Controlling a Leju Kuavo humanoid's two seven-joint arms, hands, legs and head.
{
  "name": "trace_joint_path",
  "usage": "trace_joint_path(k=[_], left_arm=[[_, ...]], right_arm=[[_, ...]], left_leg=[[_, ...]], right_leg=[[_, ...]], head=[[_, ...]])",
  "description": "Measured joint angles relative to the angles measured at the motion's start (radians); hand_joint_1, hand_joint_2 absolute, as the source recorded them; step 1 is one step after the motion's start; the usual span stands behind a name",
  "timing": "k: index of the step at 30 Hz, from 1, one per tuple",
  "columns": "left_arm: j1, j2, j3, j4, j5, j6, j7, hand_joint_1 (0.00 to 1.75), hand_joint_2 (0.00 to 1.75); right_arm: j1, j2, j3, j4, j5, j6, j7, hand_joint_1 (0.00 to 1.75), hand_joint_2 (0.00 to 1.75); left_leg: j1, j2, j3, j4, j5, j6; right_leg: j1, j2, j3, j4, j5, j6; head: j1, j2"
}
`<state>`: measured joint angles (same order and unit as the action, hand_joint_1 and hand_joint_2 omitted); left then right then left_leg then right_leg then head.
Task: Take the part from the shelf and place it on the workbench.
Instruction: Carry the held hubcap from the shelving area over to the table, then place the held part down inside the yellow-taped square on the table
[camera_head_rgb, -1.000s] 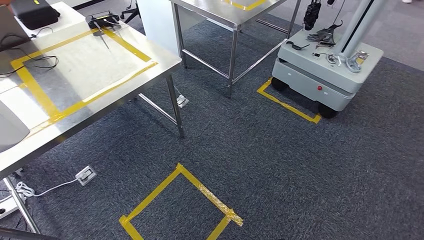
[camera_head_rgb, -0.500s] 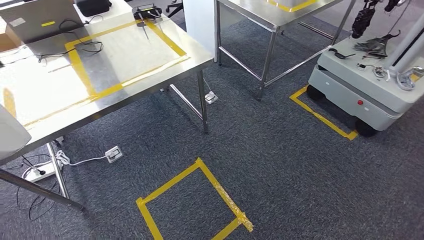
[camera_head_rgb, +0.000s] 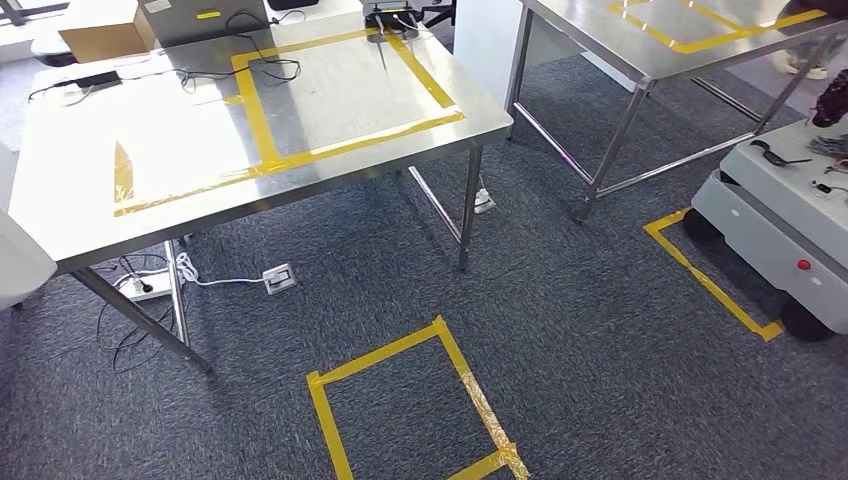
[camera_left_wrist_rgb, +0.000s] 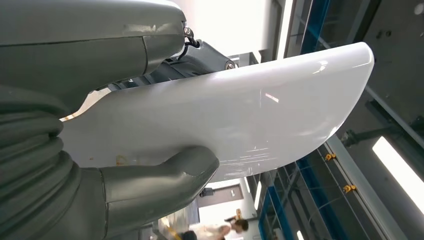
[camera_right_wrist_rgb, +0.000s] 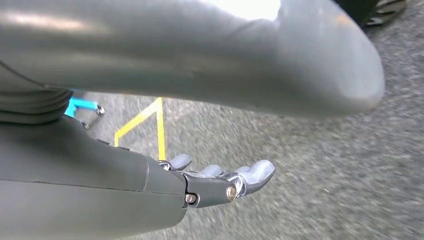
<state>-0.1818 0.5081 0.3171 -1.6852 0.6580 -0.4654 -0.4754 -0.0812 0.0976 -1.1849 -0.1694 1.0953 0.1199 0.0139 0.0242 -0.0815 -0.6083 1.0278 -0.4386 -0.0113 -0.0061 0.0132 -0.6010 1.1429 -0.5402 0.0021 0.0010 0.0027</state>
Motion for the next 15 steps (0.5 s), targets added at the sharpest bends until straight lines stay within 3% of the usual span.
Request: trace_joint_path(k=[2, 4, 5, 7, 9, 11, 12, 13, 15], left_arm=[[0.001, -0.001, 0.000, 0.000, 0.000, 0.000, -0.001, 1.75, 1.75], [0.002, -0.004, 0.000, -0.001, -0.004, 0.000, -0.002, 1.75, 1.75], [0.003, -0.006, 0.000, -0.001, -0.007, 0.000, -0.004, 1.75, 1.75], [0.000, -0.010, 0.000, -0.001, -0.017, 0.003, -0.006, 1.75, 1.75], [-0.004, -0.017, 0.000, -0.001, -0.024, 0.006, -0.010, 1.75, 1.75], [-0.001, -0.027, 0.000, -0.001, -0.030, 0.008, -0.013, 1.75, 1.75], [0.002, -0.032, 0.001, -0.001, -0.033, 0.009, -0.013, 1.75, 1.75], [0.005, -0.035, 0.002, -0.003, -0.035, 0.009, -0.014, 1.75, 1.75], [0.010, -0.038, 0.008, -0.009, -0.040, 0.006, -0.015, 1.75, 1.75]], right_arm=[[-0.003, 0.000, 0.000, 0.000, -0.006, -0.003, -0.009, 0.00, 0.00], [-0.007, 0.000, -0.001, 0.000, -0.014, -0.002, -0.017, 0.00, 0.00], [-0.008, 0.000, -0.001, 0.000, -0.016, -0.001, -0.021, 0.00, 0.00], [-0.006, 0.000, -0.001, 0.000, -0.017, 0.001, -0.028, 0.00, 0.00], [-0.002, 0.000, -0.001, 0.000, -0.016, 0.002, -0.032, 0.00, 0.00], [0.002, 0.000, -0.001, 0.000, -0.012, 0.003, -0.032, 0.00, 0.00], [0.002, 0.000, -0.001, 0.000, -0.011, 0.005, -0.031, 0.00, 0.00], [0.002, 0.000, -0.001, 0.000, -0.009, 0.008, -0.031, 0.00, 0.00], [0.002, 0.000, -0.001, 0.000, -0.009, 0.015, -0.028, 0.00, 0.00]], left_leg=[[-0.001, -0.015, -0.003, 0.004, 0.000, -0.011], [-0.002, -0.026, -0.005, -0.002, 0.003, -0.027], [-0.001, -0.024, -0.007, -0.004, 0.004, -0.034], [-0.002, 0.007, -0.022, 0.024, -0.014, -0.042], [-0.004, 0.055, -0.067, 0.128, -0.071, -0.046], [-0.004, 0.074, -0.121, 0.250, -0.121, -0.048], [-0.004, 0.076, -0.130, 0.273, -0.122, -0.047], [-0.005, 0.077, -0.120, 0.256, -0.105, -0.044], [-0.009, 0.083, -0.053, 0.128, -0.046, -0.032]], right_leg=[[-0.001, 0.009, 0.040, -0.095, 0.030, -0.004], [0.002, 0.007, 0.041, -0.109, 0.032, -0.015], [0.001, 0.002, 0.043, -0.112, 0.036, -0.023], [-0.001, -0.007, 0.047, -0.120, 0.044, -0.038], [0.000, -0.013, 0.048, -0.123, 0.046, -0.046], [0.004, -0.021, 0.048, -0.122, 0.044, -0.050], [0.006, -0.024, 0.049, -0.122, 0.042, -0.052], [0.008, -0.027, 0.052, -0.121, 0.039, -0.052], [0.010, -0.033, 0.060, -0.120, 0.031, -0.048]], head=[[0.001, 0.000], [0.001, 0.000], [0.001, 0.000], [-0.002, 0.000], [-0.005, 0.000], [-0.006, 0.000], [-0.006, 0.000], [-0.006, 0.000], [-0.006, 0.000]])
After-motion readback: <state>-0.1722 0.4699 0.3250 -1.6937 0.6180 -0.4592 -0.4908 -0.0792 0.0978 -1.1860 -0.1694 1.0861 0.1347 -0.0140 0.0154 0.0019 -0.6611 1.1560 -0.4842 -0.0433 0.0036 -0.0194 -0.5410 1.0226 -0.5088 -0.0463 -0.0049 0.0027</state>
